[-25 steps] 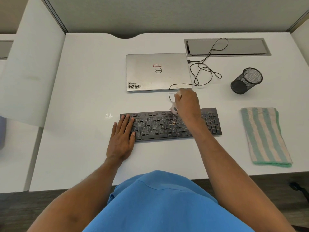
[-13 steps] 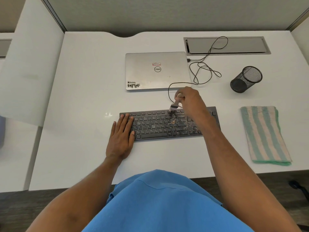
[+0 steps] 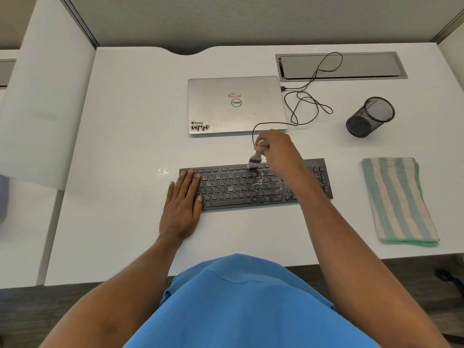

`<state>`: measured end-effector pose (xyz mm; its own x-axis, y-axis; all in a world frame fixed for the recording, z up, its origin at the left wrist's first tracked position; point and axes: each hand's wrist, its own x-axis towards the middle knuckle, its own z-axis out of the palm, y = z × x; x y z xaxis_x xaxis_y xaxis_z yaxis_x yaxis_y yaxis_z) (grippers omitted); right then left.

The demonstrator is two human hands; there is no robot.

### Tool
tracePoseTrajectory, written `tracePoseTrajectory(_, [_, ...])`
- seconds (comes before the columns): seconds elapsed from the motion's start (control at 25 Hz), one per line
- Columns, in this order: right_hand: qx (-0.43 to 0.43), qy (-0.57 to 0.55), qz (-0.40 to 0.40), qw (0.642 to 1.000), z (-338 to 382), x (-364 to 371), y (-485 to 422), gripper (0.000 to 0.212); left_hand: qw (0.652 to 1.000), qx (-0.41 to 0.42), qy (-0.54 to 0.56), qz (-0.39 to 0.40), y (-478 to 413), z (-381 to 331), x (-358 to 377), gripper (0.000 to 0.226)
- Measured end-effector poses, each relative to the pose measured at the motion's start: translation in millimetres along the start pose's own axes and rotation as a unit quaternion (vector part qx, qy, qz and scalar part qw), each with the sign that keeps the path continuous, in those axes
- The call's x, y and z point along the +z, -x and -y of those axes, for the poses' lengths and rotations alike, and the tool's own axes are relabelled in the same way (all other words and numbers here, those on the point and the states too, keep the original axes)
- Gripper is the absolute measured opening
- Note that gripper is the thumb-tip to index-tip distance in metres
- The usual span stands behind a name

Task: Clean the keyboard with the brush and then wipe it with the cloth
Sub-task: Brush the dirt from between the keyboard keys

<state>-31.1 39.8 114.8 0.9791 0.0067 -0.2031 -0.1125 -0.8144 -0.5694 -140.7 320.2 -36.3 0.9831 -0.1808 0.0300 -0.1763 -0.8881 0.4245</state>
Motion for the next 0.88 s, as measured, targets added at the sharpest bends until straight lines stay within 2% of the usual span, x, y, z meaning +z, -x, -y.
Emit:
tracePoseTrajectory(0.24, [0.036,0.005,-0.057,0.998,-20.6,-14.8,2.2,0.018,1.0,0.0,-0.002,0.0,0.4,0.6,0.5,0.062])
tracePoseTrajectory(0.36, [0.004,0.045,-0.118,0.992,-10.7,-8.8,10.4,0.014,1.0,0.0,-0.003,0.0,0.0,0.2,0.4,0.062])
tracePoseTrajectory(0.48, [-0.005,0.028,-0.171,0.985,-4.0,5.4,17.5,0.025,1.0,-0.001,-0.002,0.0,-0.1,-0.3,0.6,0.062])
tracePoseTrajectory(0.72, [0.04,0.103,-0.145,0.983,-9.7,17.1,19.1,0.024,1.0,-0.001,-0.005,0.002,0.2,0.1,0.6,0.062])
tracePoseTrajectory(0.88, [0.038,0.061,-0.176,0.982,-3.0,3.9,19.0,0.027,1.0,-0.001,-0.002,-0.001,0.5,0.0,0.4,0.062])
